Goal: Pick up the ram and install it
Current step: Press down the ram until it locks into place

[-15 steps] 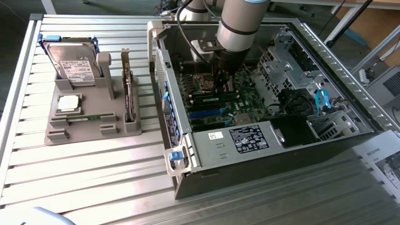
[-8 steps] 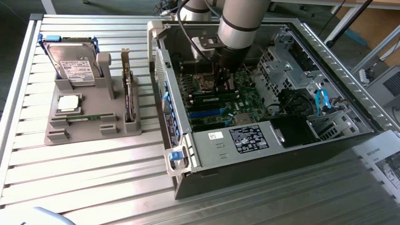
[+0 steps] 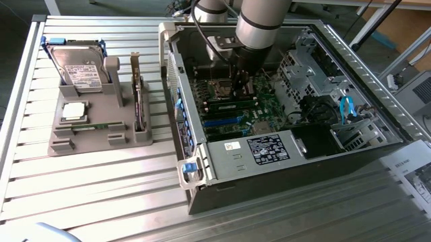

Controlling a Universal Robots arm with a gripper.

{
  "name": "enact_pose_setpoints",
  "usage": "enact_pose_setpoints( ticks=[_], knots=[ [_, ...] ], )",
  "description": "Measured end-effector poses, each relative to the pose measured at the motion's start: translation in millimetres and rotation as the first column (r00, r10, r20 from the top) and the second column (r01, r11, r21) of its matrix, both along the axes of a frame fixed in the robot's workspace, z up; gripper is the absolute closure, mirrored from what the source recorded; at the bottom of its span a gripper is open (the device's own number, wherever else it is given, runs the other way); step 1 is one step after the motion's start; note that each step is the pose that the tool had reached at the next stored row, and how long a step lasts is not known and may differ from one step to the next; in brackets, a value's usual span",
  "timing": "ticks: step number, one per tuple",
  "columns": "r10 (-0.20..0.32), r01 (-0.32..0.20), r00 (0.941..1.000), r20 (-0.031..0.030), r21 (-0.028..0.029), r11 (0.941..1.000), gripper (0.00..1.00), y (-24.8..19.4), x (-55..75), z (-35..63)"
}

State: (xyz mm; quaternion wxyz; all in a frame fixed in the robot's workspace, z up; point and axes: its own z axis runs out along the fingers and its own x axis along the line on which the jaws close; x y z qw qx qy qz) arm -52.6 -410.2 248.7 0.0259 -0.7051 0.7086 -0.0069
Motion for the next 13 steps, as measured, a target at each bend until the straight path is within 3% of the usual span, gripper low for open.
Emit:
enact_pose_setpoints(
  ticks=[13],
  knots=[
    [0.0,0.0,1.0,0.0001,-0.0002,1.0,0.9,-0.1,-4.2,2.2]
  ],
)
